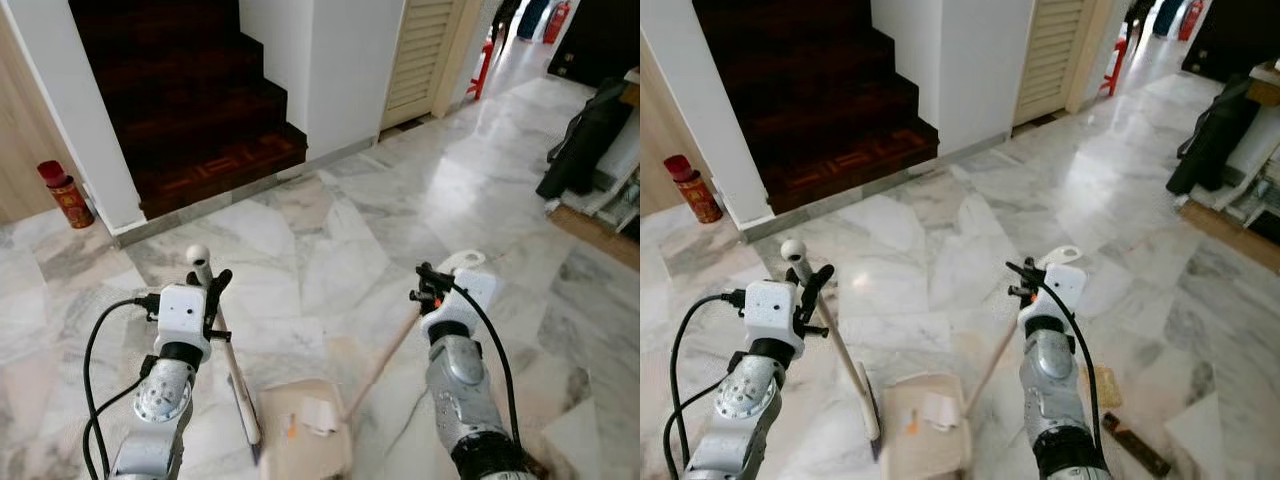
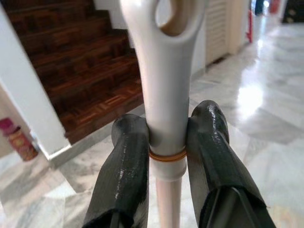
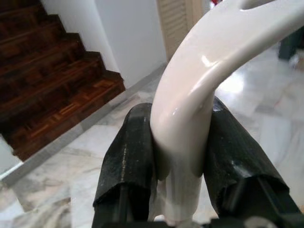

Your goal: Sweep floor

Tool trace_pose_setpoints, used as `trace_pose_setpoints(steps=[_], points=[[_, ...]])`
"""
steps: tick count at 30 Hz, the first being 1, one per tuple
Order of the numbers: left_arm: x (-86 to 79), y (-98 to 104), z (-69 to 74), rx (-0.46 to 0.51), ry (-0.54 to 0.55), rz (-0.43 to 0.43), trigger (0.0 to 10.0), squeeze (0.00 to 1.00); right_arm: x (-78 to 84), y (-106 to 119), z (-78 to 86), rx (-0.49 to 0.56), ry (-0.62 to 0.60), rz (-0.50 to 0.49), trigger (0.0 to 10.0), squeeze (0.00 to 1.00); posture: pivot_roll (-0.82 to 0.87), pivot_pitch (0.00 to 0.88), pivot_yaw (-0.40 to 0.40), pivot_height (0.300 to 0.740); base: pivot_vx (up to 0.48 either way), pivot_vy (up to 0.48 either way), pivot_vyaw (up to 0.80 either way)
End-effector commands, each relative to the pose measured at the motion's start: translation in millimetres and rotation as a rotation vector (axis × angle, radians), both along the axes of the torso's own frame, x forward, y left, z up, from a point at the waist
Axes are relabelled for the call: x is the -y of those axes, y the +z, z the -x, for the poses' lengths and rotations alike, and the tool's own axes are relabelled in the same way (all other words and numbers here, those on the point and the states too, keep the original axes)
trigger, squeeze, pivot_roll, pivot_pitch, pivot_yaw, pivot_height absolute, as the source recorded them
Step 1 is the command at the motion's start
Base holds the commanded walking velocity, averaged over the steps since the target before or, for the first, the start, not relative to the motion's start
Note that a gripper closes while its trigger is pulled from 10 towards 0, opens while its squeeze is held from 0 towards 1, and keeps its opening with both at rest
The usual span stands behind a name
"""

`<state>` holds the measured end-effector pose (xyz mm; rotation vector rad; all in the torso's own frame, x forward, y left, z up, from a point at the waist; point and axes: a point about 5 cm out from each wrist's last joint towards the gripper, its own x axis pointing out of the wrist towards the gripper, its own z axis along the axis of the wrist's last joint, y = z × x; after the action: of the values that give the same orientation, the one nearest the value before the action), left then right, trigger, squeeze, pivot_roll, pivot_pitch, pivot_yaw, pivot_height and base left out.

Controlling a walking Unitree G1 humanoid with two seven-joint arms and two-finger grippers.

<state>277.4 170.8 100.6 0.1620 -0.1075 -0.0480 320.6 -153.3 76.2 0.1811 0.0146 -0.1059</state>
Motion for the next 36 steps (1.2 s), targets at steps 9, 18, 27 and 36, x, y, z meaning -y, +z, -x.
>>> trace_pose_setpoints(steps=[9,18,27,36], points=[[1.2,8.1,-1.6,0.033,-0.014,-0.007,10.0,0.00,2.2,5.7,-1.5,0.030,-0.006,-0.014,10.0,0.00,0.13,0.020,-0.014,0.740,0.000,0.426,0.00],[1.2,9.2,-2.2,0.036,-0.010,-0.008,10.0,0.00,-3.3,5.9,-3.5,0.026,0.014,-0.015,10.0,0.00,0.14,0.015,-0.019,0.740,0.000,0.427,0.00],[-1.1,9.1,-1.4,0.034,0.001,-0.009,10.0,0.00,-2.7,6.3,-3.9,0.027,0.019,-0.003,10.0,0.00,0.14,0.031,-0.022,0.740,0.000,0.425,0.00],[-3.6,10.4,-1.6,0.035,0.009,-0.010,10.0,0.00,-6.7,7.7,-5.0,0.036,0.034,-0.014,10.0,0.00,0.15,0.044,-0.022,0.740,0.000,0.425,0.42]])
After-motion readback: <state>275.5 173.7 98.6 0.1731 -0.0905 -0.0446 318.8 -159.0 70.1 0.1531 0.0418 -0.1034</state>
